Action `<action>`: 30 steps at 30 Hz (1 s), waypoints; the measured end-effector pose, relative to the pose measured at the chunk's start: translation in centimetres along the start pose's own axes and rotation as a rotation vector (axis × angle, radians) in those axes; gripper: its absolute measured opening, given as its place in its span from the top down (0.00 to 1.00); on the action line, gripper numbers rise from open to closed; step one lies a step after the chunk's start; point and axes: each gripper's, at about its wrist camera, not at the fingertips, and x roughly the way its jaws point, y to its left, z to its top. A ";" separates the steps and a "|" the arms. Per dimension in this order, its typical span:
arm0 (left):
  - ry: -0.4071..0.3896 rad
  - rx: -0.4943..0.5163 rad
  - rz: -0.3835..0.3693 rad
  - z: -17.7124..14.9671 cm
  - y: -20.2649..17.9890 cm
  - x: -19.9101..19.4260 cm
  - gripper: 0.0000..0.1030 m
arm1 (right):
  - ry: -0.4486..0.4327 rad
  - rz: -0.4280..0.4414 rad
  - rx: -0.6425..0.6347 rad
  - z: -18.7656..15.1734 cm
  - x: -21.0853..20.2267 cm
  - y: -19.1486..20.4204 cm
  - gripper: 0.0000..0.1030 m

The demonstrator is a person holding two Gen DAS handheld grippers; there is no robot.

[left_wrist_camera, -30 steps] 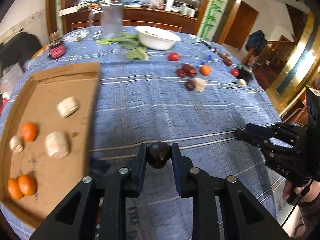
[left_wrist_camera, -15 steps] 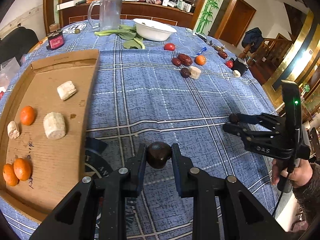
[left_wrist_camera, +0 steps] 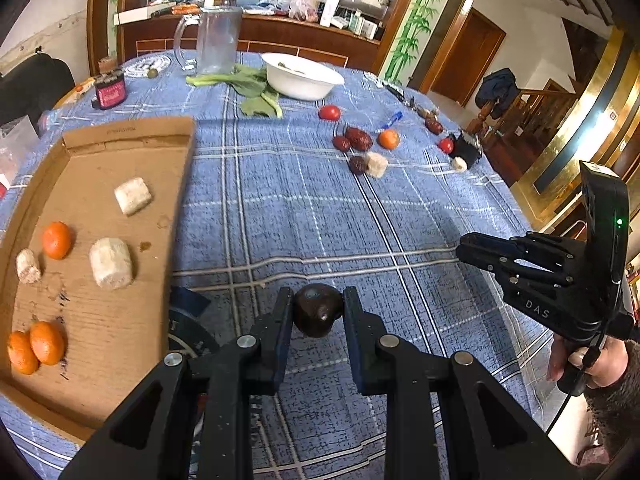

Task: Organize fruits
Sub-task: 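Carry both held dates over the cardboard tray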

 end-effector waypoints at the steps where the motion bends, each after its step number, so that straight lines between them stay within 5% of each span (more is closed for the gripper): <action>1: -0.009 -0.002 0.006 0.2 0.3 -0.4 0.78 | -0.007 0.001 -0.009 0.4 -0.1 0.4 0.81; 19: -0.086 -0.118 0.161 2.2 10.9 -5.8 0.78 | -0.084 0.146 -0.214 11.3 3.0 13.6 0.81; 30: -0.065 -0.169 0.293 4.4 18.9 -5.2 0.78 | -0.094 0.203 -0.285 16.5 7.1 19.6 0.80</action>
